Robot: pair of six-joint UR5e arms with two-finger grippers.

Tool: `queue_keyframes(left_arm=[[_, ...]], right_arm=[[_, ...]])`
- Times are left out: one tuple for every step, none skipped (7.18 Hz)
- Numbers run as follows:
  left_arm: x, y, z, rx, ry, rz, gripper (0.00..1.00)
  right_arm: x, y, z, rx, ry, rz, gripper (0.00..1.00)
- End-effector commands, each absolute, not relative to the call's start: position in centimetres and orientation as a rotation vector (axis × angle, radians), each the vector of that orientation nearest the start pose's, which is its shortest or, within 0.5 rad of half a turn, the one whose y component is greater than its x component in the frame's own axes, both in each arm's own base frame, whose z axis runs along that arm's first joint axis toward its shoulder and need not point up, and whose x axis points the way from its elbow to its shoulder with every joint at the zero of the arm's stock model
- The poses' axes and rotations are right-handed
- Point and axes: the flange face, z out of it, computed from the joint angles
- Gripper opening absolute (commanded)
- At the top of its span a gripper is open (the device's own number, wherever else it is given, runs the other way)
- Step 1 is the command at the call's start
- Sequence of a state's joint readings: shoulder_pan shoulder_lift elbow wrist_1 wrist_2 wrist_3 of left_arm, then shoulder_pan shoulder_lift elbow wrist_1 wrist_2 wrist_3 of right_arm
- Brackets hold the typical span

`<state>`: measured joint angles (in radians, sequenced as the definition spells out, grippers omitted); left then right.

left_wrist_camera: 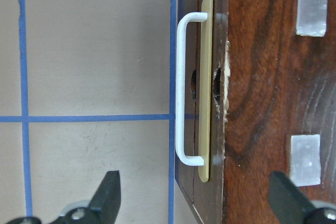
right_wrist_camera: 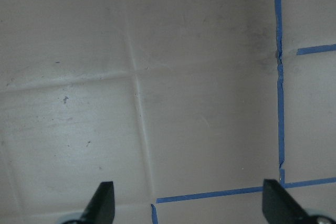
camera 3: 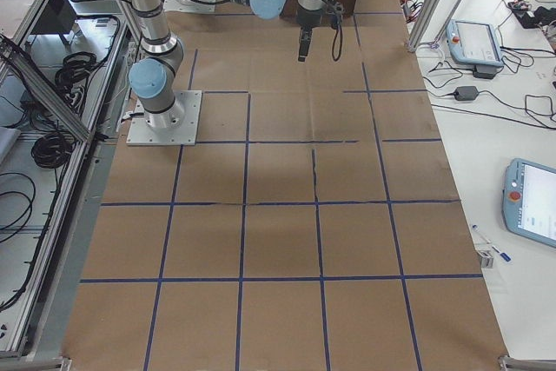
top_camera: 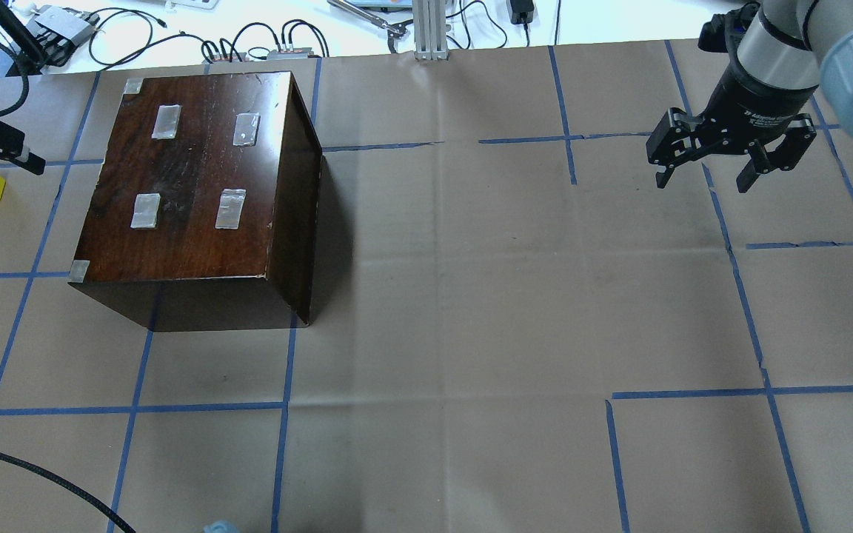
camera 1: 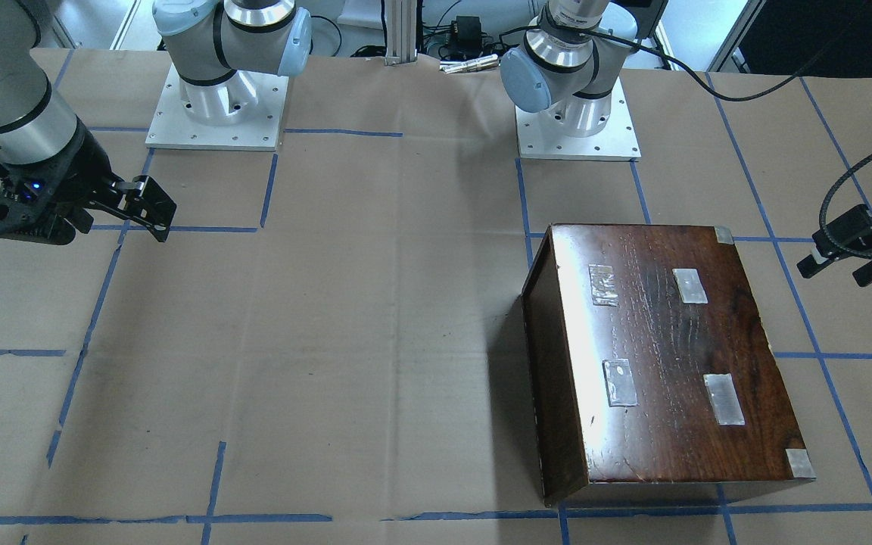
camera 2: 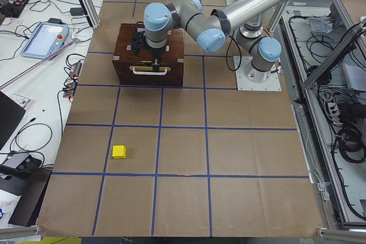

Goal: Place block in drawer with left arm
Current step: 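Lower the left gripper beside the white drawer handle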

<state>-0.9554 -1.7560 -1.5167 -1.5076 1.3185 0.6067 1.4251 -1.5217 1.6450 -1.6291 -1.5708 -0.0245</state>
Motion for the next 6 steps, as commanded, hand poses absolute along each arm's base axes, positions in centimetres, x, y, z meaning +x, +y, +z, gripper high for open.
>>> queue_keyframes(left_arm=[[20.2, -56.3, 41.0, -0.021, 3.42, -0.172, 0.99], [20.8, -57.4, 40.3, -0.02, 3.426, -0.163, 0.99], [21.4, -58.2, 39.4, -0.023, 3.435, -0.148, 0.99], [21.6, -58.8, 38.0, -0.031, 3.462, -0.138, 0.99], [21.5, -59.2, 37.2, -0.032, 3.478, -0.147, 0.98], [21.4, -59.7, 35.8, -0.023, 3.488, -0.121, 0.98]], right_arm=[[5.9, -51.7, 43.2, 0.19, 3.129, 0.103, 1.0], [5.9, -51.7, 43.2, 0.19, 3.129, 0.103, 1.0], [5.9, -51.7, 43.2, 0.19, 3.129, 0.103, 1.0], [5.9, -51.7, 43.2, 0.19, 3.129, 0.103, 1.0], [5.9, -51.7, 43.2, 0.19, 3.129, 0.103, 1.0], [5.9, -51.7, 43.2, 0.19, 3.129, 0.103, 1.0]])
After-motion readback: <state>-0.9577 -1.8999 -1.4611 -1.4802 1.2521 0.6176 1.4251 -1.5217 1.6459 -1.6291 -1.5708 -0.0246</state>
